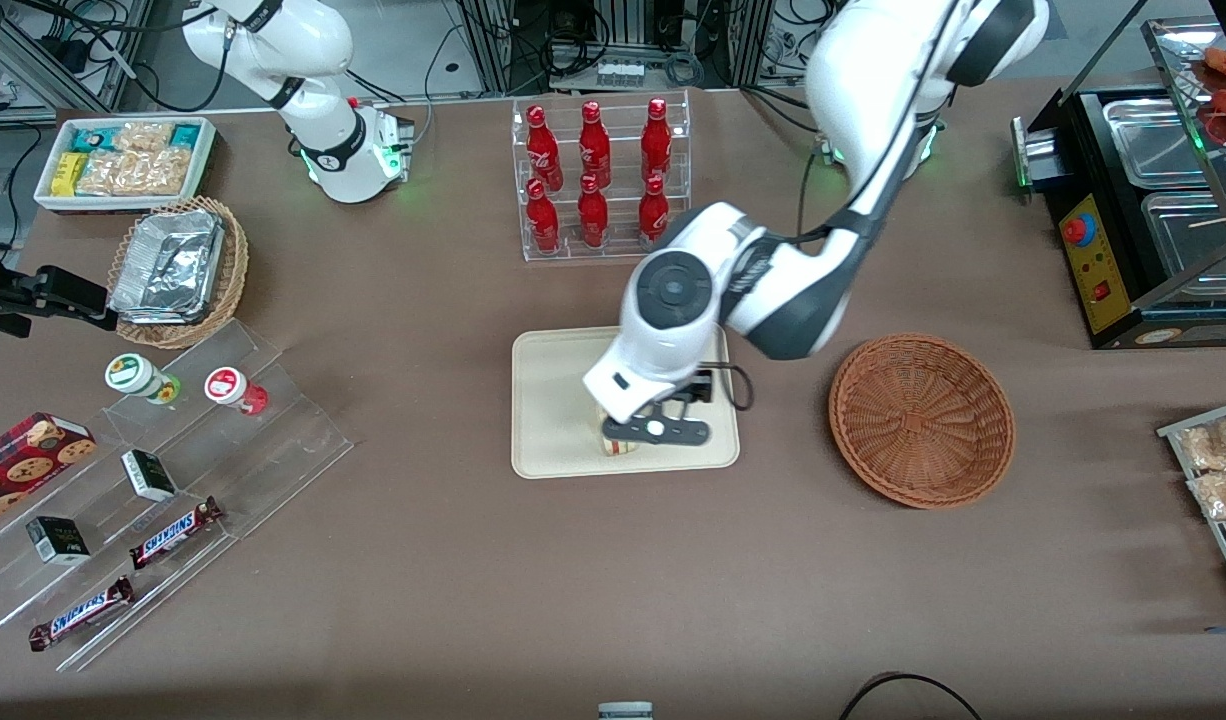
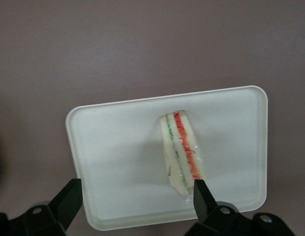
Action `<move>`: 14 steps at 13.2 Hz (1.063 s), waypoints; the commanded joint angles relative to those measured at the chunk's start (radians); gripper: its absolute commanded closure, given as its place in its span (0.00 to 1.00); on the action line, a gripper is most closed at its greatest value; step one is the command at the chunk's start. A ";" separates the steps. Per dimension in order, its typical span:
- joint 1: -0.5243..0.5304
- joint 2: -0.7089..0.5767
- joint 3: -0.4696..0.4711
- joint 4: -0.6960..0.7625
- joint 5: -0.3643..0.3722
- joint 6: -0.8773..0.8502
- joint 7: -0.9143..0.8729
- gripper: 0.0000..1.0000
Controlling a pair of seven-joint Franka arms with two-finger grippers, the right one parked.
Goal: Place sandwich from basket to tray
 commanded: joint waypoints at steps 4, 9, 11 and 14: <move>0.144 -0.171 -0.005 -0.165 -0.027 -0.037 0.206 0.00; 0.278 -0.298 -0.005 -0.285 -0.044 -0.069 0.406 0.00; 0.339 -0.347 -0.004 -0.315 -0.044 -0.115 0.508 0.00; 0.413 -0.406 0.000 -0.335 -0.037 -0.186 0.619 0.00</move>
